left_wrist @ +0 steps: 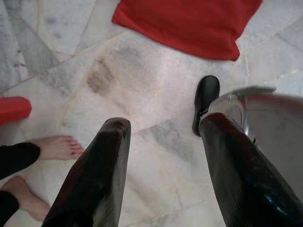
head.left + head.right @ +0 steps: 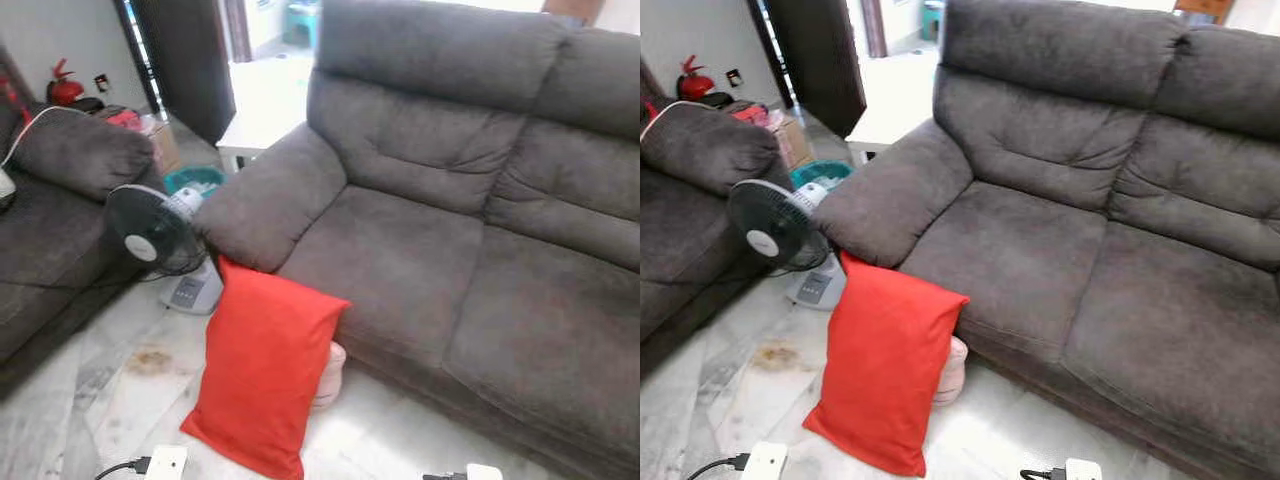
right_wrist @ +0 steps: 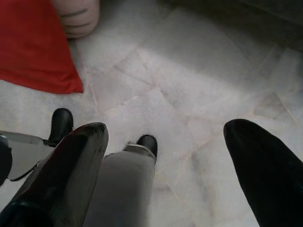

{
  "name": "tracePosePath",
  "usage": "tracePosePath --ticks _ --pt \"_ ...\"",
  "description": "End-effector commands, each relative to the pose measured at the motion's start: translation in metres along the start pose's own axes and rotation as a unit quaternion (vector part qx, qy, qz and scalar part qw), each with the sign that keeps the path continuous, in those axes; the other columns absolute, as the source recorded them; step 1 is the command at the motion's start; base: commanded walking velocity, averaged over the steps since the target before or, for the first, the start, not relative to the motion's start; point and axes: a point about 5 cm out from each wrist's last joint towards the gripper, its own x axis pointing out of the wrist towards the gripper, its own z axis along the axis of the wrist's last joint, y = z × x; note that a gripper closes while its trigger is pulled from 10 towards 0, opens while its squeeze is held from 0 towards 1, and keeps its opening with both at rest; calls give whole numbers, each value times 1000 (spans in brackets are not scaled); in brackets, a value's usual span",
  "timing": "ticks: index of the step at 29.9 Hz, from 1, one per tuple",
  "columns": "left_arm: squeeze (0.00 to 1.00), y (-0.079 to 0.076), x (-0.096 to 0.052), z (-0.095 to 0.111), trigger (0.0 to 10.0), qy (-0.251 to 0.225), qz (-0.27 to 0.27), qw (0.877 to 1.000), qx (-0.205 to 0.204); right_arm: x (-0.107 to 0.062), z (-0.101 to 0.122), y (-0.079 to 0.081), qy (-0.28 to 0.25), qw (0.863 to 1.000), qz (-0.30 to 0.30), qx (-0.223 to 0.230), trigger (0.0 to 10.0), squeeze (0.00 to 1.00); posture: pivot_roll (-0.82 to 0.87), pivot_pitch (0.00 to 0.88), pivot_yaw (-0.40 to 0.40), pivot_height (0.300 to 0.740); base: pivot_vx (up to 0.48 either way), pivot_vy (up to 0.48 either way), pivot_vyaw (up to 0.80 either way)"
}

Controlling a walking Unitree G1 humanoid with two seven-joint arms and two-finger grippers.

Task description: Move the pillow to the sofa from floor

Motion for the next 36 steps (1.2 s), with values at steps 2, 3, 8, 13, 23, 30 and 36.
tracePosePath --ticks 2,3,8,13,23,30,36 --pt "0 -1 -1 -5 10000 10 -1 1000 -4 -1 -1 -4 2 1000 -5 0 10000 0 57 0 -16 740 0 0 800" --pt "0 -1 -1 -5 10000 10 -1 1000 -4 -1 -1 -4 2 1000 -5 0 10000 0 57 0 -16 740 0 0 800" --pt "0 -1 -1 -5 10000 10 -2 1000 -4 -1 -1 -4 3 1000 -5 -1 10000 0 58 0 -18 740 0 0 800" --pt "0 -1 -1 -4 10000 9 -2 1000 -4 -1 -1 -4 2 1000 -5 -1 10000 0 59 0 -18 740 0 0 800" --pt "0 -1 -1 -4 10000 9 -1 1000 -5 -1 -1 -4 2 1000 -4 -1 10000 0 60 0 -19 740 0 0 800" --pt "0 -1 -1 -5 10000 9 -1 1000 -6 -1 -2 -4 0 1000 -6 9 10000 0 60 0 -20 740 0 0 203" --pt "0 -1 -1 -5 10000 9 -1 1000 -7 -1 -1 -4 -2 1000 -6 16 10000 0 61 0 -21 740 0 0 0"
